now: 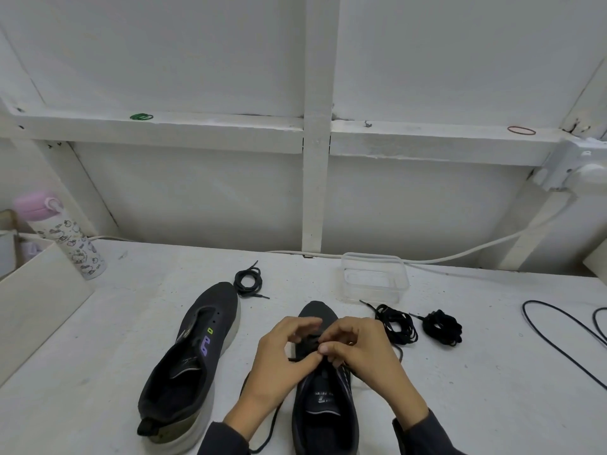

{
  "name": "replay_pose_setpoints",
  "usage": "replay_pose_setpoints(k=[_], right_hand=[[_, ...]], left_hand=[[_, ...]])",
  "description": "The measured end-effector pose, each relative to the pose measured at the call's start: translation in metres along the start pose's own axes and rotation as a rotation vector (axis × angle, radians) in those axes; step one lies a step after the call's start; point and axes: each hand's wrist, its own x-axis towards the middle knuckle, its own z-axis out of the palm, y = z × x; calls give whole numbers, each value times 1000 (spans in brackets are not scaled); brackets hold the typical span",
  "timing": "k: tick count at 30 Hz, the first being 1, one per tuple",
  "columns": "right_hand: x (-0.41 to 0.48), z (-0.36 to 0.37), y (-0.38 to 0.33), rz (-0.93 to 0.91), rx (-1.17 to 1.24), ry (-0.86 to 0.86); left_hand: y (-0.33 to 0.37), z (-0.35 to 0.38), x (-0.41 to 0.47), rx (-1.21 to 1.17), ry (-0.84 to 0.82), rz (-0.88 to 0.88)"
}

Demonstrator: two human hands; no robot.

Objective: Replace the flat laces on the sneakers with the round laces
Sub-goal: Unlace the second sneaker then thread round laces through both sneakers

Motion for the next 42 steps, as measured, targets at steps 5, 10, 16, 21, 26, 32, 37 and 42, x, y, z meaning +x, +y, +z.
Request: replay_pose_setpoints(k=[5, 10, 16, 21, 26, 32, 37, 42], right_hand=[[2, -2, 1, -77, -220, -8], [6, -3, -9, -141, -302, -53], [15, -24, -42, -161, -38, 12], [34, -42, -70, -279, 304, 173], [36, -32, -66, -261, 401, 207], [30, -50, -32, -26, 99, 191], [11, -39, -9, 107, -17, -178], [15, -19, -3, -12, 134, 29]], left_hand=[[4, 9, -1, -182, -97, -65], [7, 18, 0, -28, -85, -16], [5, 18, 4, 16, -142, -33], [1, 16, 4, -48, -167, -55], [2, 13, 13, -167, -195, -127], [7, 18, 16, -374, -126, -163], [9, 22, 18, -336, -155, -85], [7, 28, 15, -341, -124, -83]])
